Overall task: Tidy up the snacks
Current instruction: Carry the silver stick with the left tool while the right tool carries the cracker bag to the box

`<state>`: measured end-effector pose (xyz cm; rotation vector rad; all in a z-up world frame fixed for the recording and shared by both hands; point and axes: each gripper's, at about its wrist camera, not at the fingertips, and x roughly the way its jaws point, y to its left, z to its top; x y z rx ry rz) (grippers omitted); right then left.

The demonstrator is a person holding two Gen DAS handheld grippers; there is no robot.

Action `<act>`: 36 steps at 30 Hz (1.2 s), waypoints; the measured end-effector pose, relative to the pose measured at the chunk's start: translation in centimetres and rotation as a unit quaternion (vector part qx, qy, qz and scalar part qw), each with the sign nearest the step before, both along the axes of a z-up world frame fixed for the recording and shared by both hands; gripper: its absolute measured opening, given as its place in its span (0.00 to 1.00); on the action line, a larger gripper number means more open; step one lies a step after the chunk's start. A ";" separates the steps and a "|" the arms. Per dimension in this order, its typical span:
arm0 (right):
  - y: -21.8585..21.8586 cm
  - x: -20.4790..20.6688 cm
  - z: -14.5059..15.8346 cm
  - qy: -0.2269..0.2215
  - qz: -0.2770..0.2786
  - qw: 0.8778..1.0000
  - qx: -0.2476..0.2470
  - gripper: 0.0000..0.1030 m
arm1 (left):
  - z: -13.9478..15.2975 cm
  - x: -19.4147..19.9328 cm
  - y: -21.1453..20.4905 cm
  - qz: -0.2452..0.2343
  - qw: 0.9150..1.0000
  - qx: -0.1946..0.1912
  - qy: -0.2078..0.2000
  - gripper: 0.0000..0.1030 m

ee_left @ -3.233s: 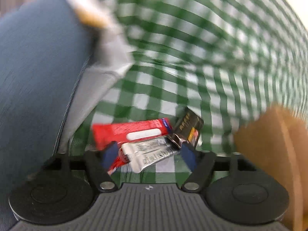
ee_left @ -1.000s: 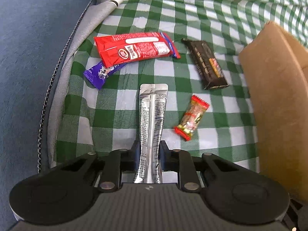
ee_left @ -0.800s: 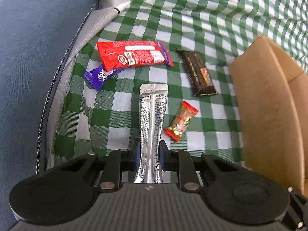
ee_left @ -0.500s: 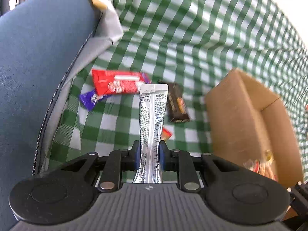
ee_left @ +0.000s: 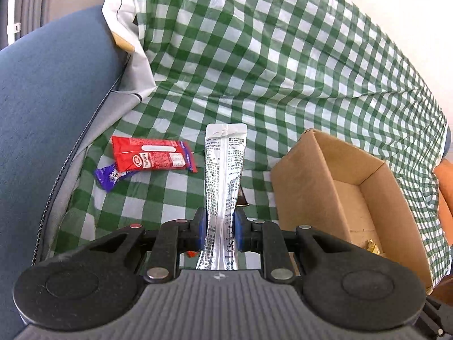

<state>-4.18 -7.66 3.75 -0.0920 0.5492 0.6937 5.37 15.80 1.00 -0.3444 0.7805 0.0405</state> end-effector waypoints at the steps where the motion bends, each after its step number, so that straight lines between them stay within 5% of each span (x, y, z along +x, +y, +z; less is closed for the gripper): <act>1: 0.0 0.0 0.0 0.000 -0.001 1.000 0.002 0.47 | 0.1 0.0 -0.1 0.000 1.000 0.003 -0.002 0.21; 18: -0.4 -0.1 0.3 -0.021 -0.018 0.999 0.025 0.47 | -0.1 0.2 -0.2 -0.004 1.000 0.013 0.001 0.21; 36: -3.6 1.6 0.6 -0.056 -0.137 0.989 0.030 0.47 | 0.9 0.0 -1.3 -0.029 0.999 0.018 -0.043 0.21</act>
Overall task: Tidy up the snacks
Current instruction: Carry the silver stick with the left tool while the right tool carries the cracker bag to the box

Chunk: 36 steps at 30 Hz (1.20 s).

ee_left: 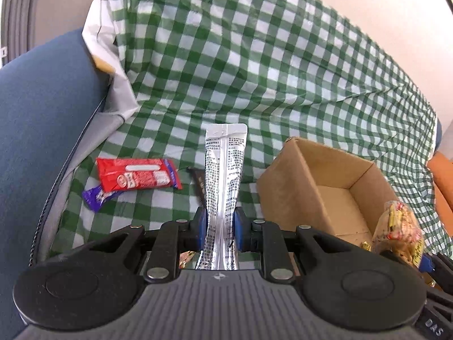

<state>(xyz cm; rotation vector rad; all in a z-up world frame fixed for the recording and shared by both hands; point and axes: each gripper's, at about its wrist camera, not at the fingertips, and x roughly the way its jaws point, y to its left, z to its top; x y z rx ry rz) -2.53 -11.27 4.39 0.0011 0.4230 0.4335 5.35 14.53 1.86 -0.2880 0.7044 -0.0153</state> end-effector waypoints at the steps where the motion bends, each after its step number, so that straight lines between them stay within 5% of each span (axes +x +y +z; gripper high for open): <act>1: -0.2 0.1 0.0 0.000 -0.006 1.000 -0.001 0.47 | 0.2 0.0 -0.2 -0.003 1.000 0.000 -0.007 0.21; 15: -2.3 0.9 -0.3 -0.014 -0.064 0.998 -0.011 0.47 | 2.0 0.0 -4.5 -0.058 0.994 -0.013 -0.092 0.21; 36: -8.2 1.7 -0.7 -0.019 -0.177 0.984 -0.016 0.47 | 2.0 0.9 -11.2 -0.141 0.979 -0.035 -0.140 0.21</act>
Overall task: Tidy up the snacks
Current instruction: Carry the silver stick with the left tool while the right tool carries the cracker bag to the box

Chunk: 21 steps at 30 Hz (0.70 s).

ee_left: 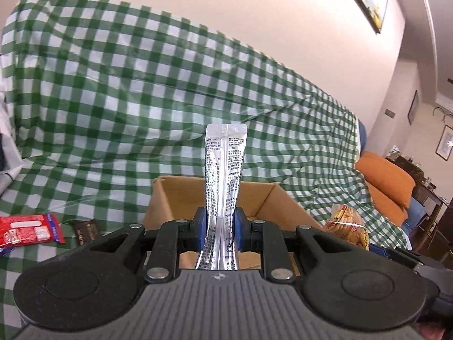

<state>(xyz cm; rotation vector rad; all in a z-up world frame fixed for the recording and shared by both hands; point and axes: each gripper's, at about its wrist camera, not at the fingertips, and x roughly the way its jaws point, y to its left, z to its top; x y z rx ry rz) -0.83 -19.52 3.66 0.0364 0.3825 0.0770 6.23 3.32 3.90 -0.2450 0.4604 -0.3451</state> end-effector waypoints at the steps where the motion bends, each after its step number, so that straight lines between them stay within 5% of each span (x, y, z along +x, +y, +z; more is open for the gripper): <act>1: -0.4 0.1 0.0 0.001 -0.009 1.000 0.003 0.47 | 0.0 0.0 -0.2 -0.004 1.000 -0.002 -0.002 0.21; 21: -2.7 0.7 -0.7 0.008 -0.060 0.998 0.022 0.47 | -0.5 -0.2 -3.1 -0.047 0.998 0.021 -0.020 0.21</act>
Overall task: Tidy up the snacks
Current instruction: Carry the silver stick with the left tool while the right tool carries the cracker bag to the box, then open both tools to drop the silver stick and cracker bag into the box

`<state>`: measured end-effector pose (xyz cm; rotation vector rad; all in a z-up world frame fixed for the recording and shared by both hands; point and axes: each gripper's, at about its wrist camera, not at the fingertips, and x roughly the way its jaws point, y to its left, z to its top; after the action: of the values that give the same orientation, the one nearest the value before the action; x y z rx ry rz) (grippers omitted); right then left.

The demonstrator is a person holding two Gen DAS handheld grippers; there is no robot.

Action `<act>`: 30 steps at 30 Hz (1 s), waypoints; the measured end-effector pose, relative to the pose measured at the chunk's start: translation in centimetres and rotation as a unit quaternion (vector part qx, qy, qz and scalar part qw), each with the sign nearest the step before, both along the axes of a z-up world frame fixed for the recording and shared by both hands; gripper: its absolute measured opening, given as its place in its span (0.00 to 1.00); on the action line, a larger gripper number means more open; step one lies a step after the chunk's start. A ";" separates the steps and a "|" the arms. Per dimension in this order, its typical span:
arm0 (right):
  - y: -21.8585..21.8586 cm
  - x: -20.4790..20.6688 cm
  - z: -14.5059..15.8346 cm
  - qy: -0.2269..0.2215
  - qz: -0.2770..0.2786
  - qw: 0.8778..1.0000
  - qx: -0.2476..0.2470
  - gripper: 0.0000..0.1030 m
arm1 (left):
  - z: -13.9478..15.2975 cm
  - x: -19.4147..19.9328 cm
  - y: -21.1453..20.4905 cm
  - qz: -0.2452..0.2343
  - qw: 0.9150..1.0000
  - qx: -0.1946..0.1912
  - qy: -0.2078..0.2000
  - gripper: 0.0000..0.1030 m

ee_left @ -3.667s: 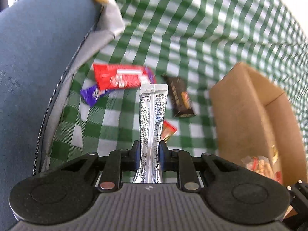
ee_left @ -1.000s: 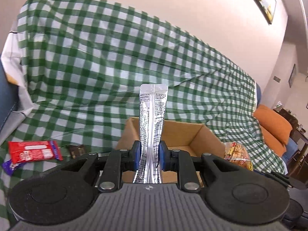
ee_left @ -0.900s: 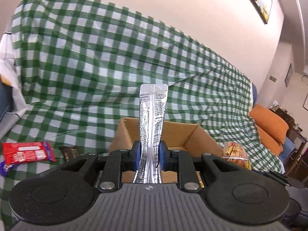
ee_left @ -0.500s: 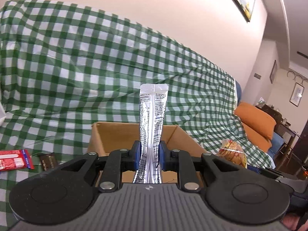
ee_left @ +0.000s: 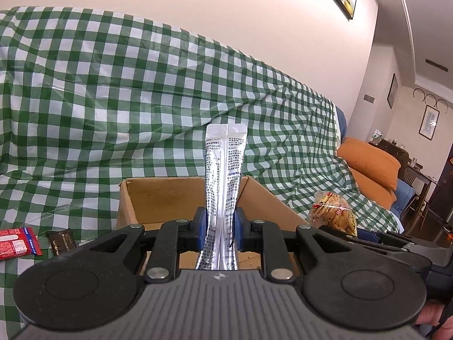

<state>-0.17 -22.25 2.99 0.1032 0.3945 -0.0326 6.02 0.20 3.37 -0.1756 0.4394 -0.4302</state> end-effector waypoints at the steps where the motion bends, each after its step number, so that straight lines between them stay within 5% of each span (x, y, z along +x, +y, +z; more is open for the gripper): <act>1: 0.1 -0.1 0.0 0.000 0.000 1.000 0.000 0.47 | 0.0 0.0 0.0 0.000 1.000 0.000 0.000 0.21; 26: 0.4 -0.2 -0.1 -0.004 0.002 1.000 -0.007 0.47 | 0.1 -0.1 -0.4 -0.007 1.000 0.004 -0.003 0.22; 30: 0.5 -0.2 -0.2 0.000 0.003 1.000 -0.010 0.49 | -0.1 0.2 -0.4 -0.021 1.000 -0.006 0.015 0.33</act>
<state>-0.35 -21.74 2.82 0.0831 0.3941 -0.0310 6.24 -0.18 3.25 -0.1855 0.4704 -0.4728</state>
